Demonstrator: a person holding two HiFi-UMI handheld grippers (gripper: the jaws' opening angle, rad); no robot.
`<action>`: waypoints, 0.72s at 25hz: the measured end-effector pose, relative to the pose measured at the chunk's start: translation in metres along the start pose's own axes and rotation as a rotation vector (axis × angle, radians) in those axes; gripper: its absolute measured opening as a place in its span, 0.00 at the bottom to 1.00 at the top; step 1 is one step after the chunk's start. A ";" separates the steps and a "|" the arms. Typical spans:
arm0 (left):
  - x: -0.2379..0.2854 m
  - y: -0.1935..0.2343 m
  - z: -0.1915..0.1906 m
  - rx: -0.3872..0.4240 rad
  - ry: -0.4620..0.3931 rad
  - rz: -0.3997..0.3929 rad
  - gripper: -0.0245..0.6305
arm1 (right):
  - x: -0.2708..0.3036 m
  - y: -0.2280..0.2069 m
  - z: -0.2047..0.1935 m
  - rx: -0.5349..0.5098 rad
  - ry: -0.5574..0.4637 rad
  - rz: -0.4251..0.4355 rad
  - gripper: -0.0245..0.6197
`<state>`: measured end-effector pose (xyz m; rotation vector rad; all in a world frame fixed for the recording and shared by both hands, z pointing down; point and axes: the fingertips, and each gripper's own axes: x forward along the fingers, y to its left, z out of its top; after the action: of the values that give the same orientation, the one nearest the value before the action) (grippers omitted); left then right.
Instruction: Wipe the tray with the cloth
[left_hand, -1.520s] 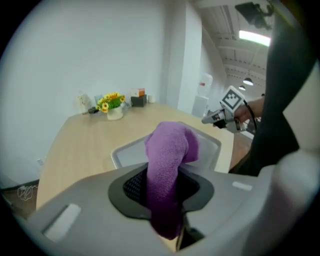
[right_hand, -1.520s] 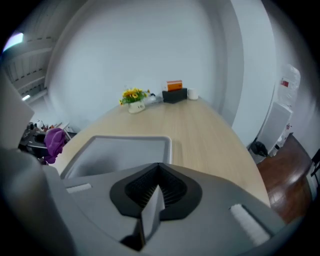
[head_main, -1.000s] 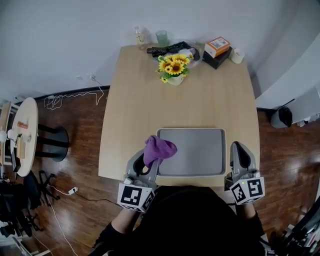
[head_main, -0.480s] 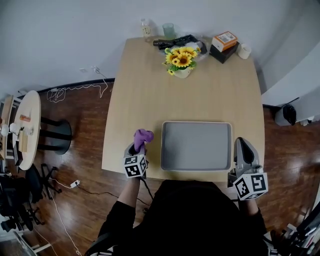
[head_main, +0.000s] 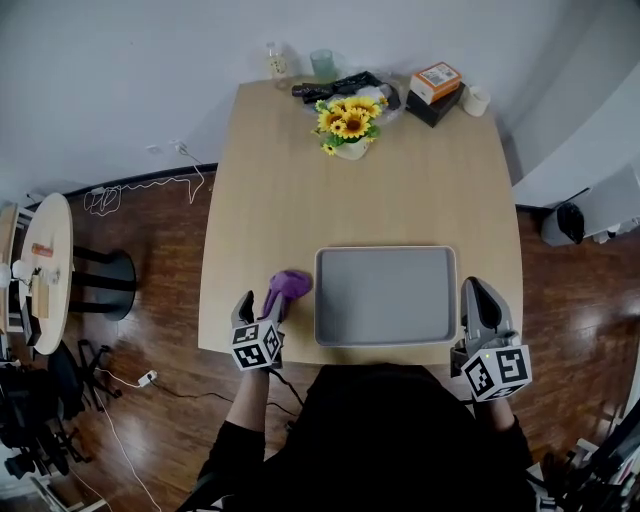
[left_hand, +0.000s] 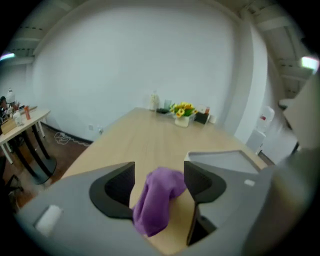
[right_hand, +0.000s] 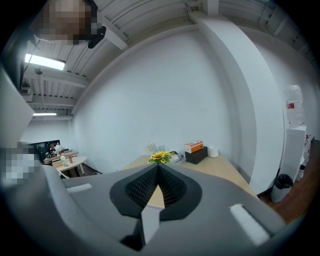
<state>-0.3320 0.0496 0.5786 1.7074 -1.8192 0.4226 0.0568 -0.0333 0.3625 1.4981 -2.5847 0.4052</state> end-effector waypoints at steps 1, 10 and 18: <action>-0.013 -0.017 0.026 0.015 -0.069 -0.043 0.48 | 0.001 -0.001 0.000 0.002 0.001 0.001 0.04; -0.123 -0.210 0.177 0.269 -0.557 -0.408 0.04 | 0.010 0.011 0.003 0.016 -0.015 0.053 0.04; -0.101 -0.222 0.150 0.218 -0.405 -0.408 0.04 | -0.003 0.009 0.023 -0.028 -0.114 0.065 0.04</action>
<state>-0.1465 0.0113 0.3637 2.3916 -1.6638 0.1076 0.0511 -0.0331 0.3385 1.4730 -2.7203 0.2965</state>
